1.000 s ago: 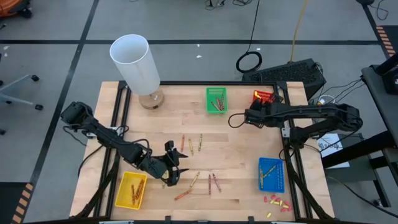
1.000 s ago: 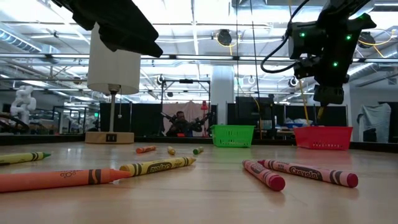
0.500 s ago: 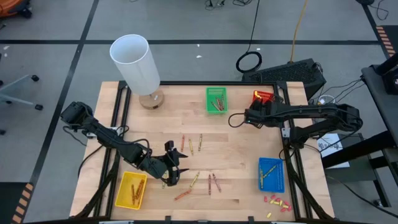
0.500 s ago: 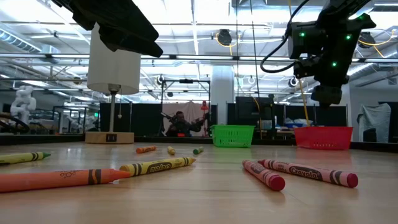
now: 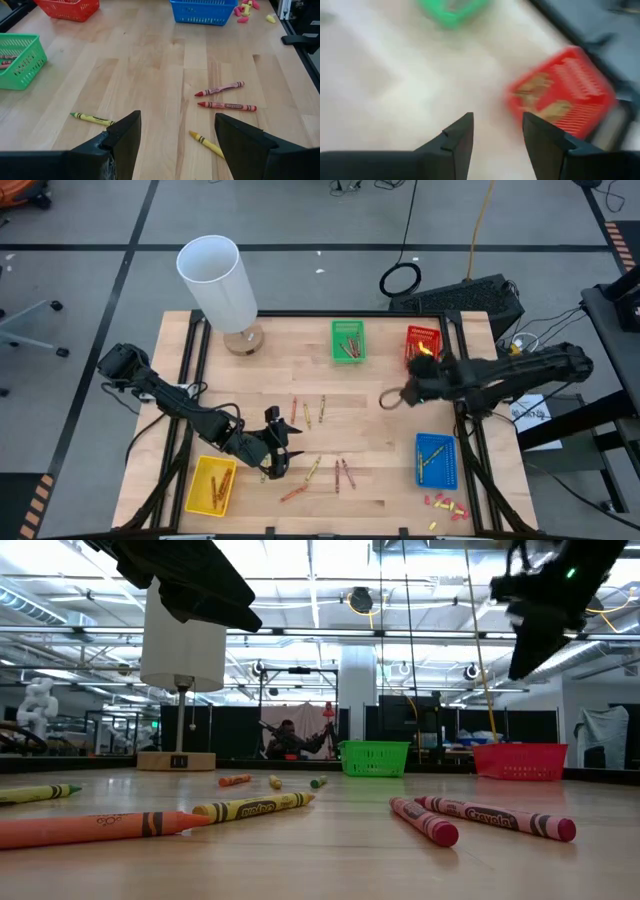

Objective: Sort crayons
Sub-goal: Put the yellow crayon into the blue bin

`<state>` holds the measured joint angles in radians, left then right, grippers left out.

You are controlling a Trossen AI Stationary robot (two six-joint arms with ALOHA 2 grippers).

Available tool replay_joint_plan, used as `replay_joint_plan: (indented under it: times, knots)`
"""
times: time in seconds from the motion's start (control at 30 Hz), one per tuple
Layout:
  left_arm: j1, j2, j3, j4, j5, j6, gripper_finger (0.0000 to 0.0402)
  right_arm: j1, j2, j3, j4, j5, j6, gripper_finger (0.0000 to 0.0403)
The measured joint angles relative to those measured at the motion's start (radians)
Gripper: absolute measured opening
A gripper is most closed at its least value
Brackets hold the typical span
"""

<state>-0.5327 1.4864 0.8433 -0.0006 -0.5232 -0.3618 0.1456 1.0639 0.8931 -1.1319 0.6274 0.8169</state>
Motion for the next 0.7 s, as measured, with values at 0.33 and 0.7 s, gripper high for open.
replay_joint_plan:
  times: [0.33, 0.7]
  knots:
    - [0.003, 0.0, 0.0, 0.002, -0.006, -0.024, 0.0251, 0.366, 0.077, -0.002, 0.368, 0.083, -0.042, 0.0155]
    - [0.01, 0.0, 0.0, 0.001, -0.014, -0.018, 0.0251, 0.495, 0.393, -0.002, 0.872, 0.041, -0.399, 0.0155]
